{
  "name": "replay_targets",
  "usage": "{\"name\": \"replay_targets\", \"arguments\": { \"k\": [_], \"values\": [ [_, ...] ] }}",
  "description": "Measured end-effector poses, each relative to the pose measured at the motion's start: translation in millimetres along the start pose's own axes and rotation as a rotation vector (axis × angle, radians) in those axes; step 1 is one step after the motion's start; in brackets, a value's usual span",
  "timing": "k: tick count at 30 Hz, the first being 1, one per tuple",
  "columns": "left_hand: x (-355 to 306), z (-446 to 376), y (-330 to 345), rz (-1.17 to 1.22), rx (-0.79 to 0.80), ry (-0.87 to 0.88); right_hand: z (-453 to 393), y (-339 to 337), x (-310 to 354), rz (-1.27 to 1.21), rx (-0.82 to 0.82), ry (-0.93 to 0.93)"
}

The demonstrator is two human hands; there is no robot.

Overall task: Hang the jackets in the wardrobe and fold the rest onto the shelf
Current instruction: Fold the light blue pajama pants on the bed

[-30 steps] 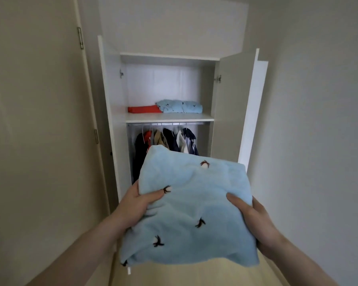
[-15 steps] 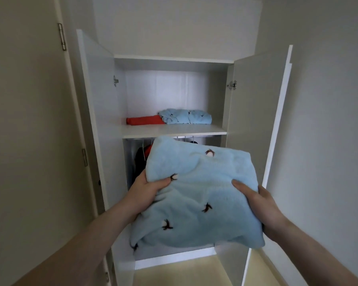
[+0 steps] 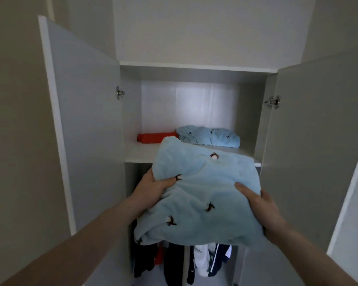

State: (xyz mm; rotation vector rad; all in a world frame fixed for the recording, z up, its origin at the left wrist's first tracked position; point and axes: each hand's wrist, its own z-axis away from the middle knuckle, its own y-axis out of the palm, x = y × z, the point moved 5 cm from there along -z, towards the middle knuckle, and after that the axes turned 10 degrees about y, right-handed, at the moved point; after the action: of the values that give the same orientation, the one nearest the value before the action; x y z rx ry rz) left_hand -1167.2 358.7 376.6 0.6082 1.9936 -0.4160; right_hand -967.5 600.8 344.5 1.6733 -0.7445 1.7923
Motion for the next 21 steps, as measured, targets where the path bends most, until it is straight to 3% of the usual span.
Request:
{"name": "replay_targets", "arguments": {
  "k": [10,17,21],
  "values": [
    [63,-184,-12,-0.066,-0.003,0.078,-167,47,31,-0.095,-0.053,0.019],
    [110,-288,-22,-0.051,0.041,0.028,-258,79,48,-0.102,-0.064,0.041],
    [130,-339,-36,-0.078,0.042,-0.086,-302,101,57,-0.108,-0.047,0.115]
  ]
}}
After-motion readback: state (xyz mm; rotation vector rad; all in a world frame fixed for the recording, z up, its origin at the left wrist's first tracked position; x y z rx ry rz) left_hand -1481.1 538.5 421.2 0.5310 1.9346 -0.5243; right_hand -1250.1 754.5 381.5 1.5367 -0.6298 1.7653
